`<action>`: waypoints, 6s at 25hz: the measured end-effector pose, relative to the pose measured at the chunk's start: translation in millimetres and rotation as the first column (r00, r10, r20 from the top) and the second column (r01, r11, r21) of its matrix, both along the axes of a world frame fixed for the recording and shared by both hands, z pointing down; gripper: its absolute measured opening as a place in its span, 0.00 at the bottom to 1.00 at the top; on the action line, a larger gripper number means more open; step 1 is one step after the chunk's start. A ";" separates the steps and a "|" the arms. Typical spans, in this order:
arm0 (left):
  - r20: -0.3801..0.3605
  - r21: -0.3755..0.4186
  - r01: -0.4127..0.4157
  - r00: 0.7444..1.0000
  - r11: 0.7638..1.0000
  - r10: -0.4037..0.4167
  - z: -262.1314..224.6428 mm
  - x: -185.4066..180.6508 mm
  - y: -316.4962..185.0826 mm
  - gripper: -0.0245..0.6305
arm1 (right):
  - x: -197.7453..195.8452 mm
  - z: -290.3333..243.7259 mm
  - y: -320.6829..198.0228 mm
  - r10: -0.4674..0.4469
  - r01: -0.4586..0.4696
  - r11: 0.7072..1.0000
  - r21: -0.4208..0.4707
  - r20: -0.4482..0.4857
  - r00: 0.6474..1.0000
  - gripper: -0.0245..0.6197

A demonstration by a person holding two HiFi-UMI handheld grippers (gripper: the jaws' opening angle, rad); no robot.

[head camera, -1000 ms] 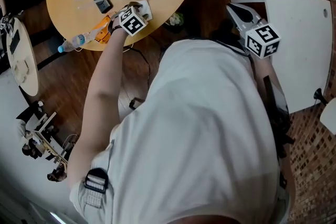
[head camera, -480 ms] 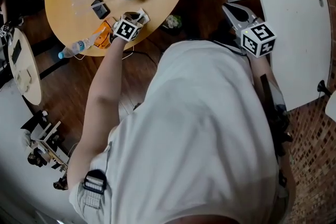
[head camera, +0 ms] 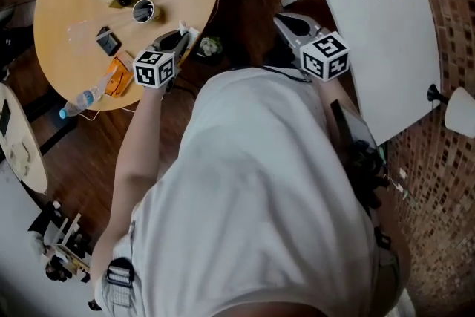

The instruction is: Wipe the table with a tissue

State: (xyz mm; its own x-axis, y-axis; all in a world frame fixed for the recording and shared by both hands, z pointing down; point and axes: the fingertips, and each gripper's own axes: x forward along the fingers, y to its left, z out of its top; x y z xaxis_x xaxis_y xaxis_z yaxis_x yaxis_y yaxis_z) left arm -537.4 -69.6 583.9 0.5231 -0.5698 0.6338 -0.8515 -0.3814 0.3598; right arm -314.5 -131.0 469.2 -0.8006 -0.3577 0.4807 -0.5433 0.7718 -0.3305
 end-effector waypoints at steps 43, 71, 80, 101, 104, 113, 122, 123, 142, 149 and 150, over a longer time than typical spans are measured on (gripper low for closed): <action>-0.025 0.159 -0.644 0.755 0.749 0.655 -73.7 477.7 -120.8 0.13 | 352.1 -18.0 -25.1 0.561 -0.568 0.821 0.063 0.101 0.822 0.05; 0.054 0.042 -0.793 0.609 0.608 0.791 -31.3 557.1 -203.2 0.13 | 432.8 -4.7 -43.8 0.790 -0.793 0.609 -0.032 0.115 0.602 0.05; 0.167 0.034 -0.799 0.597 0.601 0.785 0.3 563.1 -276.7 0.13 | 430.1 -12.3 -53.2 0.871 -0.873 0.488 -0.020 0.073 0.486 0.05; 0.525 0.071 -0.855 0.469 0.513 0.710 41.0 586.3 -288.4 0.11 | 466.1 -11.1 -10.7 0.941 -0.940 0.338 -0.040 0.051 0.336 0.05; 0.519 0.071 -0.836 0.496 0.543 0.696 43.0 586.2 -287.3 0.11 | 470.4 -9.2 -12.5 0.937 -0.936 0.348 -0.042 0.057 0.346 0.05; 0.486 0.090 -0.800 0.555 0.594 0.675 42.4 581.2 -264.8 0.11 | 476.9 -10.6 -5.1 0.926 -0.926 0.375 -0.049 0.066 0.372 0.05; 0.509 0.082 -0.839 0.499 0.538 0.701 32.2 566.1 -262.7 0.11 | 465.8 -13.1 -32.2 0.915 -0.916 0.398 -0.039 0.085 0.394 0.05; 0.503 0.081 -0.840 0.500 0.537 0.705 32.0 567.9 -257.4 0.11 | 467.1 -13.3 -30.3 0.912 -0.913 0.406 -0.040 0.088 0.401 0.05; 0.203 0.054 -0.750 0.654 0.659 0.728 5.4 603.8 -277.2 0.11 | 489.4 -15.9 -47.8 0.869 -0.872 0.486 -0.058 0.132 0.476 0.05; 0.270 0.026 -0.654 0.733 0.756 0.624 23.8 610.2 -346.9 0.11 | 485.3 -19.3 -68.9 0.864 -0.866 0.496 -0.065 0.133 0.485 0.05; 0.276 0.032 -0.644 0.741 0.764 0.613 24.9 614.0 -351.9 0.11 | 485.1 -19.8 -67.8 0.866 -0.867 0.493 -0.068 0.131 0.482 0.05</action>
